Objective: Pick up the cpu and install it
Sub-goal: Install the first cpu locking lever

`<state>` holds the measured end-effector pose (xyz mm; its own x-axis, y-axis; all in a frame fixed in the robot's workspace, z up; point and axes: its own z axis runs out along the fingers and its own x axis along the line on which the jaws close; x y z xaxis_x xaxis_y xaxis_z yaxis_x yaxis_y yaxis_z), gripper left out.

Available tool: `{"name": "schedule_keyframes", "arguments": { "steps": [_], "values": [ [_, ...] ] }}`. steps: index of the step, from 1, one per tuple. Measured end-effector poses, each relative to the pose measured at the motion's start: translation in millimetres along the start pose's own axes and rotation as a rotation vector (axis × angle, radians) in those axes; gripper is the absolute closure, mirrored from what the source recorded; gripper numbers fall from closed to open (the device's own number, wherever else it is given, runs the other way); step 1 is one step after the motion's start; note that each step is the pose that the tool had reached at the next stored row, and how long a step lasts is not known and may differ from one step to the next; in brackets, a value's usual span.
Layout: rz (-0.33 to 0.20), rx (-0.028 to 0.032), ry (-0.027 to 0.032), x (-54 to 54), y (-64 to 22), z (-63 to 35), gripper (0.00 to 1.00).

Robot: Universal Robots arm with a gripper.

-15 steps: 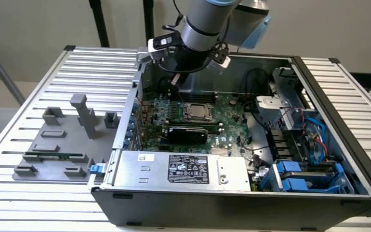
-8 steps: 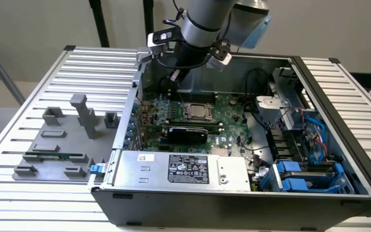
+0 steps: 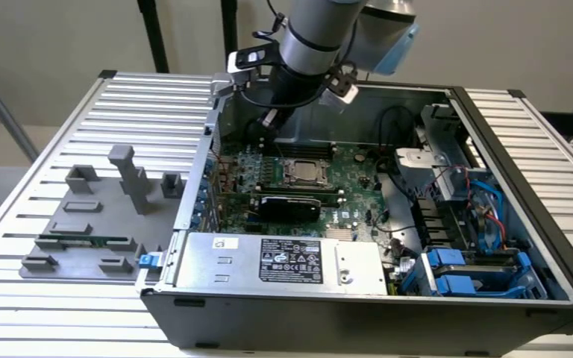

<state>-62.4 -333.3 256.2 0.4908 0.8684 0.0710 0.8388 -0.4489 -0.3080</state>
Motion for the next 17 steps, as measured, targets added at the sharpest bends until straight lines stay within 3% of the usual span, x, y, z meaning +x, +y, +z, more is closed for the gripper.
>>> {"name": "schedule_keyframes", "arguments": {
  "steps": [7,11,14,17],
  "values": [
    [0.073,-0.0055,0.0237,-0.5,1.0,2.9,0.89],
    [0.078,-0.0058,0.0253,-7.9,4.8,2.3,0.89],
    [0.078,-0.0037,0.0290,-13.6,5.4,2.3,0.89],
    [0.077,0.0027,0.0400,-16.0,2.7,3.4,0.89]
  ]
}}
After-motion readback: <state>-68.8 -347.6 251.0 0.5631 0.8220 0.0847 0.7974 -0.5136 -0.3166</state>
